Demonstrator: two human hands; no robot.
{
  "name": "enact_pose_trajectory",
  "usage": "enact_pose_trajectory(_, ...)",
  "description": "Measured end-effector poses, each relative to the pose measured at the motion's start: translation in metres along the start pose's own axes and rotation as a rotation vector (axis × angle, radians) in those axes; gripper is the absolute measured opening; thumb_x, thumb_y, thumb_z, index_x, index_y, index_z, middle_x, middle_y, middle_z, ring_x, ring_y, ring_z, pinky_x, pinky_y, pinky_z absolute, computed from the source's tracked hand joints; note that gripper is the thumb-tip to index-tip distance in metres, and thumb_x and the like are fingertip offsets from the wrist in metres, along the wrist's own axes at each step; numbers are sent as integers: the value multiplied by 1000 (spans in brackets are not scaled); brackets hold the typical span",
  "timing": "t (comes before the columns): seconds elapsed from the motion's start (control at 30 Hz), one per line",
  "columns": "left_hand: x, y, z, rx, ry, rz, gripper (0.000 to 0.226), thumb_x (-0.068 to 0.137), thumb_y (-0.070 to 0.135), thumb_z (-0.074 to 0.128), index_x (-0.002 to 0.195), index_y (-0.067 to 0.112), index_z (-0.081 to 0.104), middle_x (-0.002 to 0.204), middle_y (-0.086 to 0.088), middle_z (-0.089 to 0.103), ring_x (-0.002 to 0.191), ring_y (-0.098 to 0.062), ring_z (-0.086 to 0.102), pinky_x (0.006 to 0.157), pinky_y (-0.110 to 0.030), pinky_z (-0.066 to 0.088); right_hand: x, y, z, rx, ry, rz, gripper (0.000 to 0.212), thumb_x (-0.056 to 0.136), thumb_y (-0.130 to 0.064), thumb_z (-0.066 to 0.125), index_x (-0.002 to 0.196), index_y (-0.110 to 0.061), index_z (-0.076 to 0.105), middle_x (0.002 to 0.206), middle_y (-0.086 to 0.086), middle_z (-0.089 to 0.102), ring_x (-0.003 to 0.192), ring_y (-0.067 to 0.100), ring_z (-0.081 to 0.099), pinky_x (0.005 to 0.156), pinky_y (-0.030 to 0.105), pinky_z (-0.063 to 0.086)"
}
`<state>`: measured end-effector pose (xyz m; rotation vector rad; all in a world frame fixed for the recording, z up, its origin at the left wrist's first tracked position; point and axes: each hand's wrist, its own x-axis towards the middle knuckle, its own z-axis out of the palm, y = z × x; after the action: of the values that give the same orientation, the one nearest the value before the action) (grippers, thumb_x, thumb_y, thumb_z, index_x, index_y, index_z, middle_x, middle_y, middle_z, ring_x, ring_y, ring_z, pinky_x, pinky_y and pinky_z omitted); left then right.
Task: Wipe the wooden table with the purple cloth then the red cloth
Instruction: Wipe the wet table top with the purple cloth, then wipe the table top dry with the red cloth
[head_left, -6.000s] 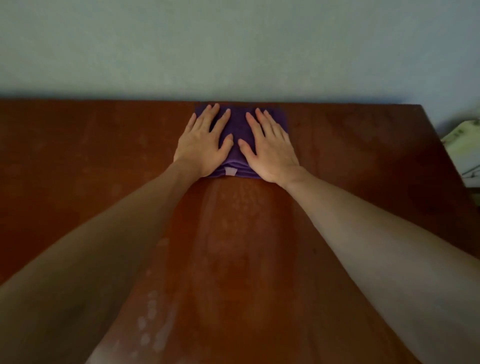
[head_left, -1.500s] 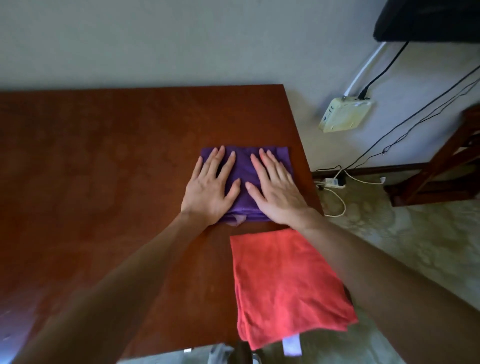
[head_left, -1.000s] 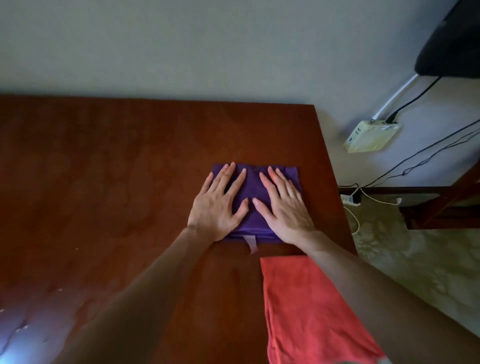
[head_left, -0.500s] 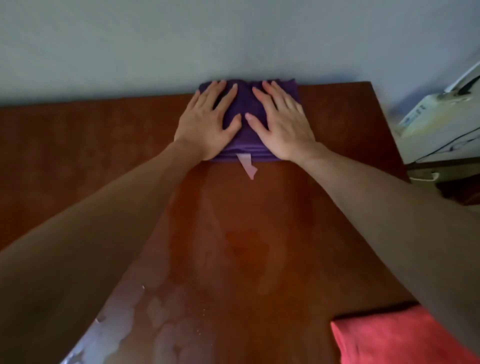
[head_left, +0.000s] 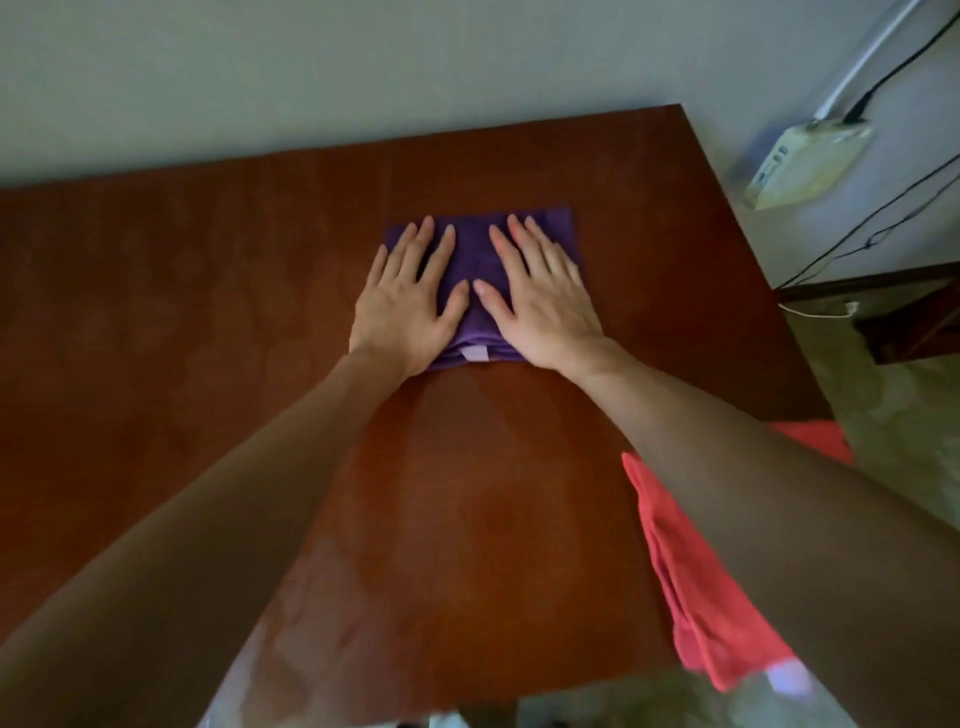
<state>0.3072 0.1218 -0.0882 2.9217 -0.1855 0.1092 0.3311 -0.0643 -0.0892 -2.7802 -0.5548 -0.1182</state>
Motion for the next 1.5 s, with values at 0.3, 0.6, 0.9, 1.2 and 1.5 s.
enact_pose_trajectory(0.3, -190, 47, -8, -57, -15, -32, 68, 101, 55, 28, 162, 25, 18, 170, -4, 17, 157, -19, 11, 128, -44, 12, -183, -51, -5, 13, 24, -36, 69, 103, -53, 35, 159, -13, 34, 168, 11, 30, 157, 26, 24, 125, 47, 26)
enact_pose_trajectory(0.6, -299, 88, -15, -68, -91, -43, 69, 101, 54, 30, 162, 25, 16, 170, -3, 14, 158, -17, 8, 128, -44, 11, -299, -74, -17, 31, -2, -1, 67, 104, -51, 43, 160, -16, 32, 169, 7, 28, 158, 22, 21, 126, 44, 24)
enact_pose_trajectory(0.9, -288, 76, -40, -128, -326, -40, 82, 88, 68, 13, 162, 32, 10, 171, 0, 3, 158, -19, 6, 125, -36, 2, -294, -74, -42, 169, -198, 25, 72, 97, -52, 46, 157, -14, 39, 166, 10, 34, 154, 27, 30, 122, 45, 34)
enact_pose_trajectory(1.2, -262, 123, -71, -234, -356, -236, 53, 99, 38, 57, 149, 20, 49, 162, -16, 30, 142, -37, 40, 112, -48, 41, -284, -44, -93, 323, -340, 41, 52, 100, -35, 54, 149, -16, 52, 159, 3, 43, 147, 20, 40, 120, 31, 32)
enact_pose_trajectory(1.5, -206, 238, -46, -348, -174, -40, 51, 91, 43, 36, 125, 16, 64, 122, -13, 57, 102, -36, 61, 79, -46, 56, -309, 93, -118, 220, 33, 173, 43, 96, -38, 50, 129, -16, 67, 135, 5, 64, 125, 22, 59, 98, 46, 57)
